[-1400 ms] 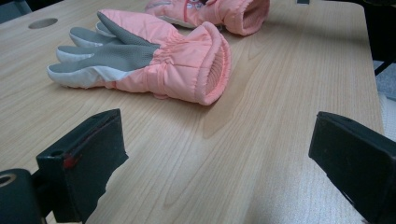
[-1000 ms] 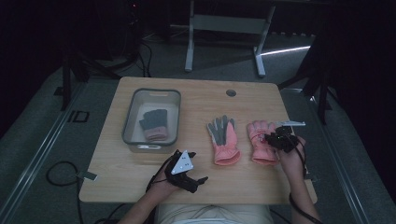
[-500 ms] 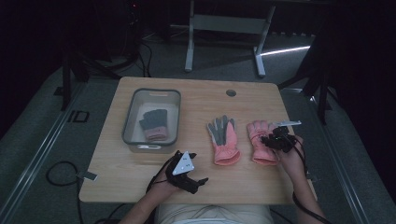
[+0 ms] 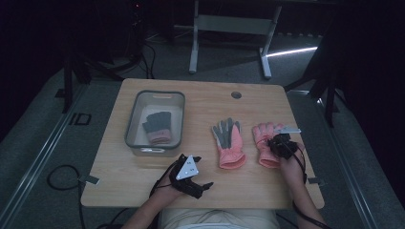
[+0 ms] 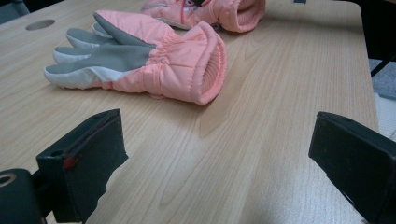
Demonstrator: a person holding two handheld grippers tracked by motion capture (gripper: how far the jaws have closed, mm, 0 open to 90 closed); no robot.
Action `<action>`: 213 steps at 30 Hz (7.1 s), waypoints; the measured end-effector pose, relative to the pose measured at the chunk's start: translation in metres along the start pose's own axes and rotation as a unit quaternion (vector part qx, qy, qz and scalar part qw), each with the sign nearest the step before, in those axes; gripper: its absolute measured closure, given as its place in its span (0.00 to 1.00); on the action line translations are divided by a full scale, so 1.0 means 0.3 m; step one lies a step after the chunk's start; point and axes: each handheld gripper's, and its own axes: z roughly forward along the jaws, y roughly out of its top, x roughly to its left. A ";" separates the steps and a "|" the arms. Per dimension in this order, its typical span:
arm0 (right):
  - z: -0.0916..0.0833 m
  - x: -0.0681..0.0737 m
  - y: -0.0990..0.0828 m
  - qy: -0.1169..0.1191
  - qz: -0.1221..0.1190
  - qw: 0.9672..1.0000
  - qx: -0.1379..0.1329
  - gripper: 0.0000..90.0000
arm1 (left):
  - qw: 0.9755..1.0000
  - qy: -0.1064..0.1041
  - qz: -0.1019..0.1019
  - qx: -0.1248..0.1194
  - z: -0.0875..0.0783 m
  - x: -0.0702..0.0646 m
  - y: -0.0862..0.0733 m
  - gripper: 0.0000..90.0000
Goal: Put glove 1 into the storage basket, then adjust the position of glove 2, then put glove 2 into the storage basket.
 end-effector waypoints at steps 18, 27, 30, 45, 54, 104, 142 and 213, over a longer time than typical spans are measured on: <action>-0.257 0.007 0.192 0.007 0.003 0.996 -0.089 0.97 | 1.000 0.004 -0.001 0.001 -0.001 0.004 0.001 0.04; -0.357 0.152 0.284 0.017 -0.028 0.993 -0.111 0.97 | 1.000 0.006 0.001 -0.001 -0.006 0.002 0.003 0.04; -0.362 0.196 0.307 0.022 -0.034 0.993 -0.111 0.97 | 1.000 0.007 0.001 -0.002 -0.009 0.004 0.003 0.04; -0.319 0.394 0.344 0.053 -0.053 0.993 -0.093 0.97 | 1.000 0.007 0.003 -0.003 -0.010 0.001 0.001 0.04; -0.241 0.448 0.312 0.053 -0.056 0.995 -0.059 0.97 | 1.000 0.010 0.003 -0.007 -0.022 0.006 0.003 0.04; -0.092 0.372 0.244 0.111 -0.013 0.993 -0.031 0.79 | 0.999 0.030 -0.044 -0.001 0.000 0.019 -0.008 0.05; -0.139 0.240 0.292 0.145 -0.103 0.979 -0.103 0.75 | 0.997 0.050 -0.053 0.019 0.132 0.189 0.345 0.36; -0.042 0.228 0.323 0.278 0.012 0.960 -0.034 0.71 | 0.960 -0.028 -0.252 0.120 0.194 0.411 0.421 0.85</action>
